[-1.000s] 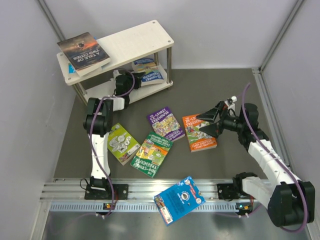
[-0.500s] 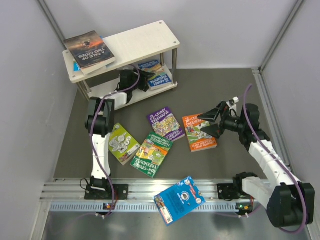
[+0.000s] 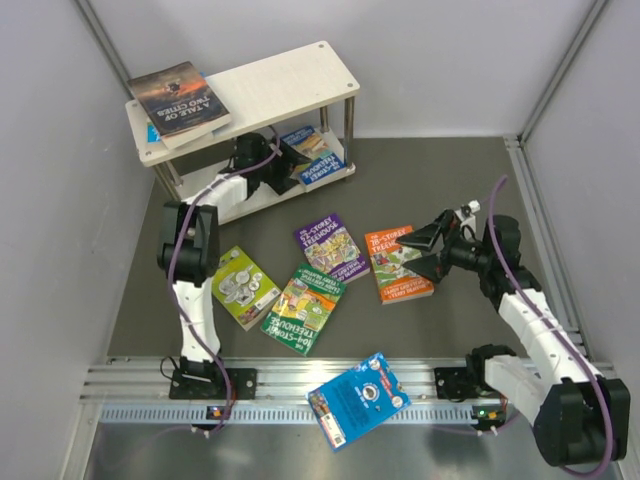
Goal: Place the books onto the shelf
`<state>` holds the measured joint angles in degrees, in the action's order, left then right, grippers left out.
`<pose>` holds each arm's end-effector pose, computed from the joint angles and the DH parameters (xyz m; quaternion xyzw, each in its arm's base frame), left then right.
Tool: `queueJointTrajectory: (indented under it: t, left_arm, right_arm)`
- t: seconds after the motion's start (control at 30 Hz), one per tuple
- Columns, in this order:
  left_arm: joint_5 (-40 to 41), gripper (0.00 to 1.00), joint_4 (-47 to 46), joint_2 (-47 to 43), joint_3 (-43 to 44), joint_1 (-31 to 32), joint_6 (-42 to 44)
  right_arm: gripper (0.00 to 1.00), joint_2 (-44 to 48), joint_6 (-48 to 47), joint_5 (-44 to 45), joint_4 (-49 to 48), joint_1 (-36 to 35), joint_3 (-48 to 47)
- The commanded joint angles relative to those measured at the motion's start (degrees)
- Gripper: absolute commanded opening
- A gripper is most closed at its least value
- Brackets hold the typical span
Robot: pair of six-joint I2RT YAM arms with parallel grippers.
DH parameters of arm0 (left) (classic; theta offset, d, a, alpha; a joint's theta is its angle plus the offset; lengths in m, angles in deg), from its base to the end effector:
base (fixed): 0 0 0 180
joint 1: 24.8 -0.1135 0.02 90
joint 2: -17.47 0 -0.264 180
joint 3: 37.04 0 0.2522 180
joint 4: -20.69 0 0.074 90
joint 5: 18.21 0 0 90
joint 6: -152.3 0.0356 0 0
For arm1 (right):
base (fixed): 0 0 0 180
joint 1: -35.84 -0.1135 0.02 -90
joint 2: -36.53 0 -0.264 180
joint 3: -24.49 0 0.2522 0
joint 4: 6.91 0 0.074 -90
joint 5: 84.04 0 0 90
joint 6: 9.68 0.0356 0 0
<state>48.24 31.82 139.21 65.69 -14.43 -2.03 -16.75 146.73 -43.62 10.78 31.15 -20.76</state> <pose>0.4790 -0.1021 0.2023 -0.2942 0.8023 -0.4369 0.2810 0.1965 0.0433 0.2478 0.2028 0.7743 0.5697 0.1865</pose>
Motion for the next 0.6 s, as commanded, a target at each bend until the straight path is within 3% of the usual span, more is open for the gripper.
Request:
queueJointTrajectory:
  t: [0.0, 0.23, 0.47, 0.57]
  left_arm:
    - [4.8, 0.84, 15.2, -5.0, 3.9, 0.1, 10.4]
    - [16.5, 0.84, 26.4, -10.9, 3.9, 0.2, 17.0]
    - [20.4, 0.83, 31.6, -21.9, -5.4, 2.8, 22.1]
    - [22.1, 0.82, 33.4, -27.7, -11.9, 6.3, 23.5]
  right_arm:
    - [1.00, 2.2, -0.8, 0.0, -1.5, 0.8, 0.5]
    - [1.00, 2.8, -4.2, 1.2, 3.4, 0.7, -0.5]
    - [1.00, -2.7, -20.4, 9.7, 23.7, -0.7, -10.3]
    - [1.00, -6.6, -26.1, 15.5, 31.5, -4.7, -16.1]
